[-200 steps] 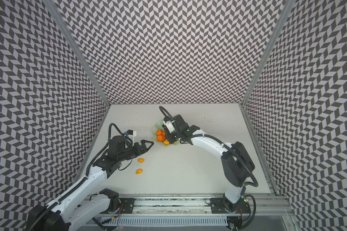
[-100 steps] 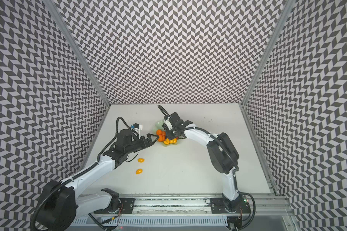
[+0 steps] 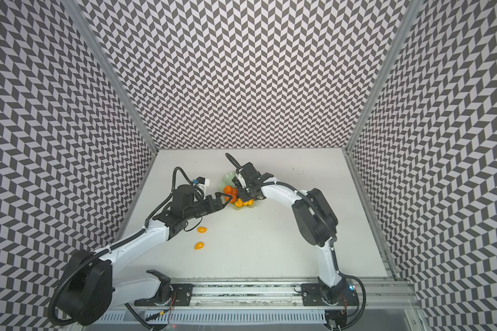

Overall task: Arrange fruit in a fruit bowl
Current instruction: Place the fruit in the fruit bowl.

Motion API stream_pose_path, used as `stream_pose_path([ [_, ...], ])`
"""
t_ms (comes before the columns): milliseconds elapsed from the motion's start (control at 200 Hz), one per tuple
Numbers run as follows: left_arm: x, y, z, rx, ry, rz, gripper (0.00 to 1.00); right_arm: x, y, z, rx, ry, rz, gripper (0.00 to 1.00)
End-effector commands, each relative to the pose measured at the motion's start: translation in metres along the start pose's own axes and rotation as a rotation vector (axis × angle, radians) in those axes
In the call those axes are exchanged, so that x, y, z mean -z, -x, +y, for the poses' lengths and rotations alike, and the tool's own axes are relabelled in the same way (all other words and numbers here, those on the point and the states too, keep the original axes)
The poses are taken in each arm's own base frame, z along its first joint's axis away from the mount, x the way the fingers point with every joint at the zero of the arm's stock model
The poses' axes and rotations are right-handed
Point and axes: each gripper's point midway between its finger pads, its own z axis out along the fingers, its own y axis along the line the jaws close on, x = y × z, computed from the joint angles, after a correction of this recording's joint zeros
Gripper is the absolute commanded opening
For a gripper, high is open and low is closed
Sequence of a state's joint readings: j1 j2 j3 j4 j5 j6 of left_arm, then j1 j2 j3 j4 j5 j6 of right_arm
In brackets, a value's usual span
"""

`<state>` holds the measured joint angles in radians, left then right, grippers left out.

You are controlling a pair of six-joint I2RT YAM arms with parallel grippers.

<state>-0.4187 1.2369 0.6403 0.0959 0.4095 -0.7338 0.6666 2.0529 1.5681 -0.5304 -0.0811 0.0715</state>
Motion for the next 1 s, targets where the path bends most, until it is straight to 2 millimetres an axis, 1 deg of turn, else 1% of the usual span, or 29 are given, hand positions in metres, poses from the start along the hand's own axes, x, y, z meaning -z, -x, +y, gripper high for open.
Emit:
stream_pose_path([
  [0,0.002,0.008,-0.01,-0.018,-0.023,-0.022,1.0,0.004,0.011,0.0,0.014,-0.005,-0.03,0.29],
  [260,0.009,0.009,-0.012,-0.022,-0.01,-0.034,1.0,0.02,0.019,0.004,0.012,0.008,-0.059,0.36],
  [346,0.013,0.011,-0.014,-0.022,-0.006,-0.043,1.0,0.028,0.023,0.006,0.011,0.011,-0.075,0.36],
  [446,0.021,0.014,-0.016,-0.027,0.008,-0.059,1.0,0.039,0.028,0.009,0.006,0.023,-0.099,0.36],
  [546,0.033,0.019,-0.018,-0.029,0.041,-0.085,1.0,0.055,0.033,0.015,-0.003,0.041,-0.135,0.36],
  [671,0.053,0.019,-0.01,-0.015,0.119,-0.111,1.0,0.076,0.036,0.034,-0.011,0.086,-0.184,0.36],
  [771,0.07,0.014,0.008,0.021,0.235,-0.117,1.0,0.083,0.03,0.054,-0.007,0.119,-0.196,0.36],
  [871,0.087,0.008,0.026,0.062,0.338,-0.12,1.0,0.082,0.02,0.079,0.017,0.145,-0.183,0.36],
  [996,0.107,0.0,0.043,0.112,0.402,-0.146,1.0,0.073,0.006,0.114,0.069,0.183,-0.155,0.36],
])
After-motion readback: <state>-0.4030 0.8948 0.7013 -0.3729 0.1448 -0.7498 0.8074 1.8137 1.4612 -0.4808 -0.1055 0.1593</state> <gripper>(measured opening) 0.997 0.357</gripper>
